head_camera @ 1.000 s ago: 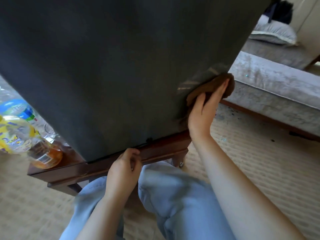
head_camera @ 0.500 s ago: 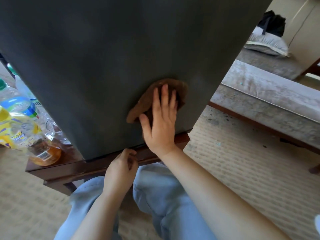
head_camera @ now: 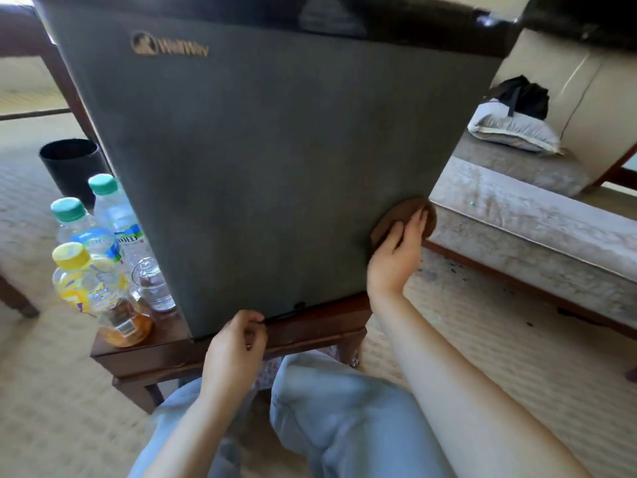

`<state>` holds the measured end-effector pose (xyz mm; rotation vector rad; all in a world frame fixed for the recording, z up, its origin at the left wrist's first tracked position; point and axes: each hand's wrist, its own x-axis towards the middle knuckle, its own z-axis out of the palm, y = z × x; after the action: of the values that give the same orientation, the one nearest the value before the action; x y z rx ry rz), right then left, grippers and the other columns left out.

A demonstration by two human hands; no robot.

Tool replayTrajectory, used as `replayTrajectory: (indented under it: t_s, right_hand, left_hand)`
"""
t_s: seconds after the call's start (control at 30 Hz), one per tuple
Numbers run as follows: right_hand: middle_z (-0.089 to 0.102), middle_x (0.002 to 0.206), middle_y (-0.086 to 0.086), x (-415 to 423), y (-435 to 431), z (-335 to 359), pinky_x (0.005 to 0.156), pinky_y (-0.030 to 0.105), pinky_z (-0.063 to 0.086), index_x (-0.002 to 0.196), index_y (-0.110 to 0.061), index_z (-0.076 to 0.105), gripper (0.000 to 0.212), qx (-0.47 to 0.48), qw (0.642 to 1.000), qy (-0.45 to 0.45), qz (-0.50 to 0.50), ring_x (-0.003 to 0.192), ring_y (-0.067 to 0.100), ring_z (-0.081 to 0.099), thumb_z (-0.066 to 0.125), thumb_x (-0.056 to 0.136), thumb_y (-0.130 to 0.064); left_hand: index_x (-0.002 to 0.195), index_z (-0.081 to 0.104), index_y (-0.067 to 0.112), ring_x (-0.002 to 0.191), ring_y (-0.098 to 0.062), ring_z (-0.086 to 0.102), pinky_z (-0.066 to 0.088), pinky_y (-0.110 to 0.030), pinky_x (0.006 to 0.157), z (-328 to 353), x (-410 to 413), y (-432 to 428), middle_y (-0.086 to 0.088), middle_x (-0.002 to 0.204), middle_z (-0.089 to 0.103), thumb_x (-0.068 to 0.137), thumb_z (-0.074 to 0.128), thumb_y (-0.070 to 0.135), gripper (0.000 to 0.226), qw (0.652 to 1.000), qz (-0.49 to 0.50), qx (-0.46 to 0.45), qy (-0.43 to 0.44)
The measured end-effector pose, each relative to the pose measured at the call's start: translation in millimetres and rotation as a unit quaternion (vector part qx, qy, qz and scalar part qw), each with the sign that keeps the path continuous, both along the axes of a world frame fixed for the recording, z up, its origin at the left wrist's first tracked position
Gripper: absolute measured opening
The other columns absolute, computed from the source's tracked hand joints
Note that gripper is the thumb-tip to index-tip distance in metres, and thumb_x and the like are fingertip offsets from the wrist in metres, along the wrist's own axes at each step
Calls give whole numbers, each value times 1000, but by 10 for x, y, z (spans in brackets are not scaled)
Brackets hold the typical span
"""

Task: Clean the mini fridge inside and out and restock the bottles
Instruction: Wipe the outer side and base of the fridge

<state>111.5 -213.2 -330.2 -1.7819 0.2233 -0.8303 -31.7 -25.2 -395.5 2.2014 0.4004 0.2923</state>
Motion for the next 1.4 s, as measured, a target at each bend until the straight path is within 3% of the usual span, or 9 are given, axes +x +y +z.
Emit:
replayTrajectory:
  t_s: [0.1,0.23,0.33,0.43,0.6,0.83,1.07,1.27,1.4]
  right_hand:
    - [27,155,13,-153,260,529,120,28,13,145,-12,39,46,-204,967,-131,80,145,31,20,37,100,-19]
    - [33,152,16,-255,623,1386,115,54,22,142,-13,45,44,-405,868,-246,146,142,41,21,44,98,-19]
    - [30,155,11,-419,946,1684,116,51,13,145,-17,41,48,-530,788,-273,153,144,35,18,47,98,-26]
    - [19,159,5,-538,1193,1808,118,44,8,150,-19,28,58,-578,756,-263,158,147,30,11,46,97,-32]
    - [5,161,-2,-449,1017,1942,121,40,4,153,-21,18,61,-537,796,-230,157,149,24,0,45,98,-26]
    - [46,144,13,15,-43,2152,116,27,16,138,-6,48,50,-318,934,-124,105,137,32,35,35,94,-26]
    - [62,124,11,-102,134,2313,107,45,36,121,-5,62,41,-336,919,-170,112,119,32,52,47,83,-10]
    - [62,123,-2,-709,1452,2297,117,39,15,122,-16,63,39,-353,876,-213,249,121,19,48,50,86,-18]
    - [64,117,2,-827,1641,2274,114,36,23,119,-12,64,34,-331,887,-209,245,114,22,51,51,88,-20]
  left_hand:
    - [94,63,21,70,-11,62,48,-29,66,371,-102,130,6,78,66,86,62,11,12,998,4,20,-58]
    - [97,63,19,72,-14,61,49,-32,70,1010,-243,372,5,83,65,86,62,10,14,990,15,68,-119]
    - [99,63,19,75,-17,62,50,-34,71,1516,-336,542,3,89,67,87,61,11,15,981,45,97,-165]
    - [102,64,18,79,-17,61,46,-32,71,2037,-442,650,4,96,66,88,60,9,17,961,74,144,-226]
    - [107,64,10,98,-28,56,46,-42,79,2727,-558,795,-6,103,64,84,63,4,23,916,106,246,-297]
    - [132,52,10,125,-25,44,42,-46,99,2921,-182,1057,-6,135,52,88,60,19,45,903,61,312,-290]
    - [121,56,9,122,-19,46,36,-31,100,2869,60,1022,-6,124,61,86,61,9,36,897,66,267,-346]
    - [103,58,10,106,-27,59,48,-37,77,3066,48,1050,-3,111,68,88,60,13,15,906,69,271,-317]
    - [102,60,8,101,-30,59,46,-39,75,3150,-3,1061,-7,106,68,89,55,8,13,910,66,293,-284]
